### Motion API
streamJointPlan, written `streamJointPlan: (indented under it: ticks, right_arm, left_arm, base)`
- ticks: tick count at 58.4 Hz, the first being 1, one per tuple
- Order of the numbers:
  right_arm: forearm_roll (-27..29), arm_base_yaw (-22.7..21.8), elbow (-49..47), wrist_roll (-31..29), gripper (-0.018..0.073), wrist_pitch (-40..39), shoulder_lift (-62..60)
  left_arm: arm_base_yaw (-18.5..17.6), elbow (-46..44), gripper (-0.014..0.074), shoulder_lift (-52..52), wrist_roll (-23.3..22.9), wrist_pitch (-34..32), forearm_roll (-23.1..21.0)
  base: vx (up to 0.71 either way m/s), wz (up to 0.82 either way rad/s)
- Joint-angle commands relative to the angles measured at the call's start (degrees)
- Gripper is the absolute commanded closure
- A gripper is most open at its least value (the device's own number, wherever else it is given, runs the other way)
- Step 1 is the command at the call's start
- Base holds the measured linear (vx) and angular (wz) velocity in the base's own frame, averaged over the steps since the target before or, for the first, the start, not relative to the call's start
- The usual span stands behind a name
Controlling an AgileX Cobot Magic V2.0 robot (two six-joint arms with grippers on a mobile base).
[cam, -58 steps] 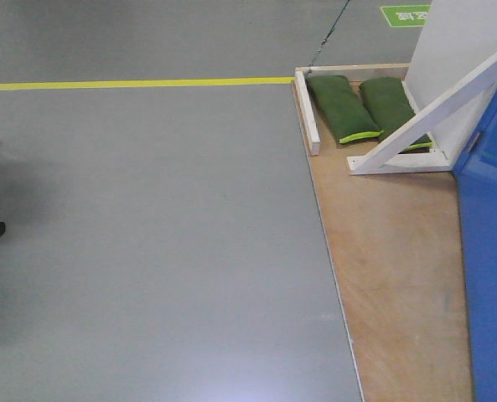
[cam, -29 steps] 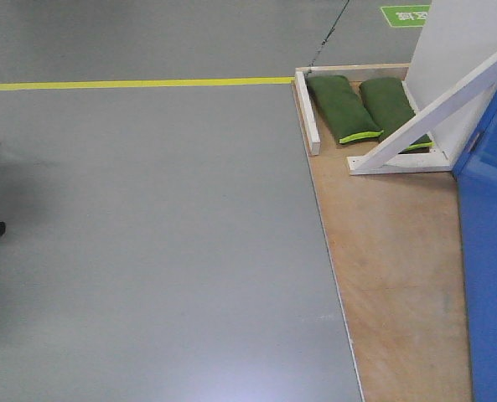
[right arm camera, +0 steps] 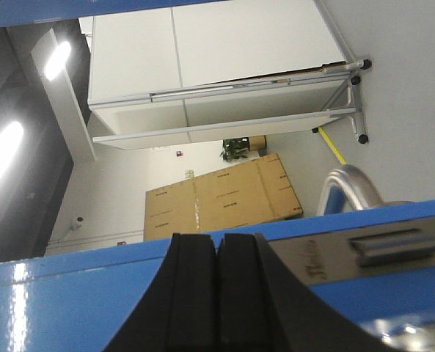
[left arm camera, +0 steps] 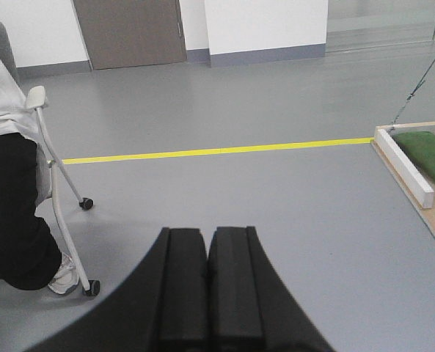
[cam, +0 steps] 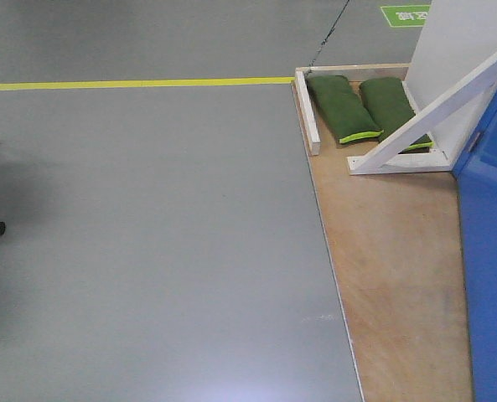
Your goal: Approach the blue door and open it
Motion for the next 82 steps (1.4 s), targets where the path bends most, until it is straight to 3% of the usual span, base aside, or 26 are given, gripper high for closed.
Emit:
streamJointPlan:
  ticks: [1, 26, 37, 55, 82]
  right_arm:
    - [-2.15, -0.24, -5.06, -0.58, 0.0557, 0.08, 1.17]
    - [-2.64, -0.24, -9.64, -0.58, 0.0557, 2.30, 5.09]
    - [-2.64, -0.24, -9.64, -0.58, 0.0557, 11.39, 5.09]
    - [-2.64, -0.24, -9.64, -0.58, 0.0557, 18.68, 4.97]
    - [-2.64, -0.24, -9.64, -0.58, 0.0557, 45.46, 4.97]
  left_arm:
    - [-0.33, 0.22, 0.0526, -0.90, -0.14, -4.84, -0.47]
    - [-0.33, 0.22, 0.0526, -0.90, -0.14, -4.84, -0.47]
    - [-0.33, 0.22, 0.0526, -0.90, -0.14, -4.84, -0.47]
    - [-0.33, 0.22, 0.0526, -0.90, -0.14, -4.84, -0.47]
    - [-0.33, 0.22, 0.0526, -0.90, -0.14, -4.84, -0.47]
  base:
    - [0.00, 0.00]
    - [0.00, 0.00]
    - [0.00, 0.00]
    - [0.00, 0.00]
    - [0.00, -0.01]
